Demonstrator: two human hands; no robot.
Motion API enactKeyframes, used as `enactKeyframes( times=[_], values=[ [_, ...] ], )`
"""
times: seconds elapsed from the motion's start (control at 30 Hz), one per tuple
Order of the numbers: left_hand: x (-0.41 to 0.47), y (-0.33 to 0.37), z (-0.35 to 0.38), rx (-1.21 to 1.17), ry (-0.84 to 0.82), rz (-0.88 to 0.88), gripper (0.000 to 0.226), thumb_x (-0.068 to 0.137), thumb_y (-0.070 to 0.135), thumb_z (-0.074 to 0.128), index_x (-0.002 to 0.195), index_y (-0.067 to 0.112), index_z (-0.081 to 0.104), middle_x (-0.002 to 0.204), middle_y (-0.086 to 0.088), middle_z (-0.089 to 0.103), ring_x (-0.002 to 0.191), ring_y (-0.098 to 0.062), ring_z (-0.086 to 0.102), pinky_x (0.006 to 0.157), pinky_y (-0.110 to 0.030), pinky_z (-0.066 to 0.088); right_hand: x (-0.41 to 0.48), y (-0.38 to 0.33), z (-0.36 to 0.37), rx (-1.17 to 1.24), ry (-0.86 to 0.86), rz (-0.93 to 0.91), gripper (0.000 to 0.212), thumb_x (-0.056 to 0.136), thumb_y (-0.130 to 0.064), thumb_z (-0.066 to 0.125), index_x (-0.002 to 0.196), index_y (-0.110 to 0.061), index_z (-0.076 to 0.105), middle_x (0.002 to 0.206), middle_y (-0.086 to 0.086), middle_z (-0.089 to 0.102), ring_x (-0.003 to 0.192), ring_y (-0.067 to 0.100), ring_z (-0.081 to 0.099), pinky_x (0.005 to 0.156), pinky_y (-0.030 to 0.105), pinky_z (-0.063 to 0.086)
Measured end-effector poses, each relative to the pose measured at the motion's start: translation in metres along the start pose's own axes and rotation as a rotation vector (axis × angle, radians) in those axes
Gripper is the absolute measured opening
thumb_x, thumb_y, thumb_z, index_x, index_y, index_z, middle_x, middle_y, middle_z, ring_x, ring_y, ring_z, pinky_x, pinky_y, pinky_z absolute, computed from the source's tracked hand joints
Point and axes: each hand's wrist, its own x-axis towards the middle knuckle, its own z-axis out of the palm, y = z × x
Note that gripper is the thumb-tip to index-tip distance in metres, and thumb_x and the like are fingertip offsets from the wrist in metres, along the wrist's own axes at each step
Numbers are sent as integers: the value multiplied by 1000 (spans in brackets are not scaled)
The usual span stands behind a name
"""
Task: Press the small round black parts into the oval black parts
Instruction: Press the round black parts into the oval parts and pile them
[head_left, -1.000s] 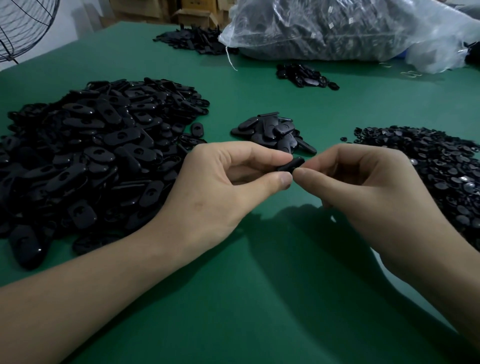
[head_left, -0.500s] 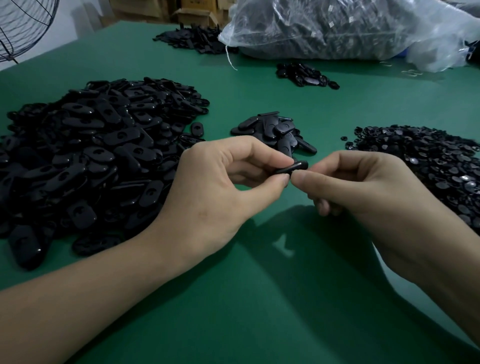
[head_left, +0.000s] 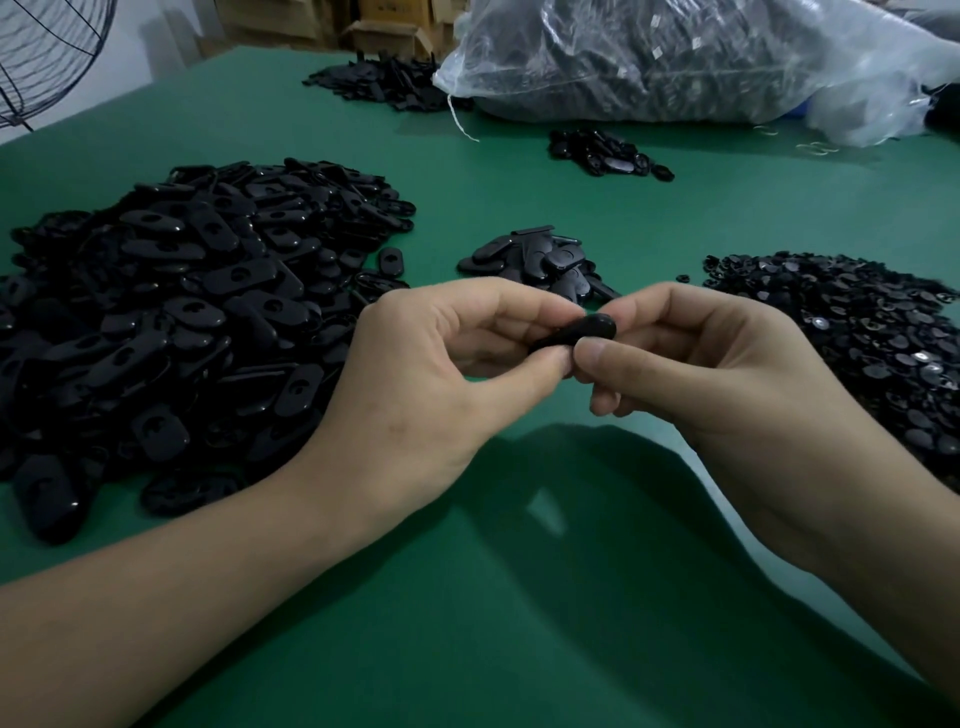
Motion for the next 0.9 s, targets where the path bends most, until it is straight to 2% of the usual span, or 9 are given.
enactKeyframes(
  times=[0.13, 0.23, 0.37, 0.63, 0.9],
  values=[
    [1, 0, 0, -25, 7, 6, 18, 87, 5, 78, 100, 18, 78, 94, 4, 81, 88, -12, 78, 85, -27, 61, 1, 3, -1, 81, -21, 33, 28, 64, -21, 80, 89, -10, 74, 80, 10, 73, 64, 14, 62, 66, 23, 53],
    [1, 0, 0, -37, 34, 9, 19, 86, 5, 79, 96, 20, 77, 93, 2, 81, 86, -14, 79, 83, -26, 61, 1, 4, 1, 194, -61, 81, 28, 69, -13, 75, 96, -6, 72, 82, 7, 71, 65, 14, 59, 65, 21, 52],
    [0, 1, 0, 62, 58, 51, 18, 85, 7, 80, 96, 20, 78, 92, 7, 80, 83, -10, 78, 81, -22, 61, 0, 6, 3, 252, -77, 114, 30, 70, -11, 73, 99, -5, 68, 80, 5, 71, 63, 12, 58, 63, 19, 52],
    [-2, 5, 1, 183, 91, 127, 20, 84, 4, 81, 96, 19, 78, 92, 12, 79, 83, -3, 76, 80, -15, 58, 1, 10, 2, 357, -130, 144, 17, 77, -7, 70, 93, -10, 69, 80, 3, 68, 66, 12, 56, 65, 19, 51],
    [-4, 8, 1, 319, 139, 229, 19, 84, 6, 81, 98, 19, 79, 95, 11, 78, 86, -3, 75, 82, -16, 58, 3, 11, 2, 410, -150, 152, 20, 73, -8, 73, 92, -14, 74, 83, 5, 68, 68, 12, 59, 67, 20, 53]
  ],
)
